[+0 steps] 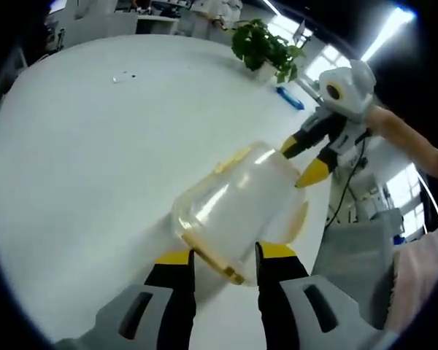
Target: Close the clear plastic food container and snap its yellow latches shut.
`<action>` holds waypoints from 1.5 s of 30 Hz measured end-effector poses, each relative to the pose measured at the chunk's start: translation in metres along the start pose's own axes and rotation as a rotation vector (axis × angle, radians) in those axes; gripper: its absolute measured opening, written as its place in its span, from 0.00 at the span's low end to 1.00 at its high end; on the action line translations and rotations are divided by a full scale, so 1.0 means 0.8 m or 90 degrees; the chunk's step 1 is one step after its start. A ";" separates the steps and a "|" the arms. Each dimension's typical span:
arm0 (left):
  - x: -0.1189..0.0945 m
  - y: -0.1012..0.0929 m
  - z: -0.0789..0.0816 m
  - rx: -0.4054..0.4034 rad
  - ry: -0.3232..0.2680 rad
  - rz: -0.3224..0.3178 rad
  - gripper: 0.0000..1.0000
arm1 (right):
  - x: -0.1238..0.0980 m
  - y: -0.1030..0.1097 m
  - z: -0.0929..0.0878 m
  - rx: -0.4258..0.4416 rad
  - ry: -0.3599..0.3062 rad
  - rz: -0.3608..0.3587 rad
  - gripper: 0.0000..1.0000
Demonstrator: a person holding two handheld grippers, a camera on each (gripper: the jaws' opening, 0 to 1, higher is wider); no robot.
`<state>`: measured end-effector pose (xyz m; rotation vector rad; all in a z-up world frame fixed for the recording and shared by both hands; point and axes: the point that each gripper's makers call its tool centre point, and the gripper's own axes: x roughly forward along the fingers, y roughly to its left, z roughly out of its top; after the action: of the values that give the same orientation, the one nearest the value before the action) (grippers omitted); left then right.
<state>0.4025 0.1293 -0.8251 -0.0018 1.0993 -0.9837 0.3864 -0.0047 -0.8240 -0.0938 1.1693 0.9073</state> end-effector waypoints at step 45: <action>0.007 -0.053 0.048 0.274 -0.111 0.129 0.43 | 0.020 0.052 0.073 -0.236 -0.076 -0.028 0.31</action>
<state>0.4034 0.0825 -0.7910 0.3602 0.6976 -0.9991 0.4043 0.0607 -0.7965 -0.3599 0.8758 1.0675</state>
